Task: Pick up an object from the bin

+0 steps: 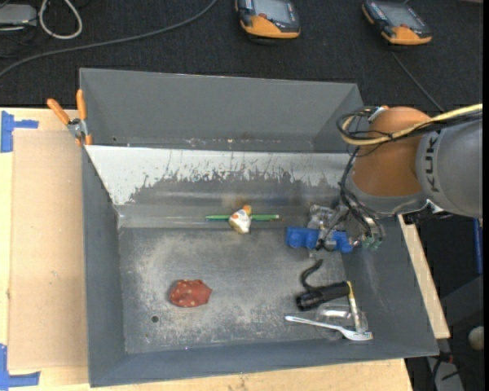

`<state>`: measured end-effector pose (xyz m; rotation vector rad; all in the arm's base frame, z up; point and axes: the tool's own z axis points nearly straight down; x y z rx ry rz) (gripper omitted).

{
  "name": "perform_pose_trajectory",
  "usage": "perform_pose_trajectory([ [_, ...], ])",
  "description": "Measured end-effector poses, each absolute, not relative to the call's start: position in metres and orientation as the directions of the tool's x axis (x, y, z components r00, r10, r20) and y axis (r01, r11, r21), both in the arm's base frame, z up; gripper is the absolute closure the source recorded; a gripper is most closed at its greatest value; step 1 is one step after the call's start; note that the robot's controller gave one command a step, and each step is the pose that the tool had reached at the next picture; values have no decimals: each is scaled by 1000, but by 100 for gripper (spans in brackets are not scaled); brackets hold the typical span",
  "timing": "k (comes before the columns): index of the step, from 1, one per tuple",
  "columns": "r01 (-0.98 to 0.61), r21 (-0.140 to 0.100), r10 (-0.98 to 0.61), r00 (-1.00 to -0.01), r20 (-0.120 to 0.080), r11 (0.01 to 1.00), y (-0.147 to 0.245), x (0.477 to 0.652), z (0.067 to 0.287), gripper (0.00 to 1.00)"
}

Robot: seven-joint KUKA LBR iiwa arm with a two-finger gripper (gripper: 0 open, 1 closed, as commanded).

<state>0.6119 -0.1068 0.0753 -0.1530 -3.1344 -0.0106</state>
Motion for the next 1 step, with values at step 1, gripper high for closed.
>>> perform_pose_trajectory([
  [1, 97, 7, 97, -995, 11, 995, -106, 610, 109, 100],
])
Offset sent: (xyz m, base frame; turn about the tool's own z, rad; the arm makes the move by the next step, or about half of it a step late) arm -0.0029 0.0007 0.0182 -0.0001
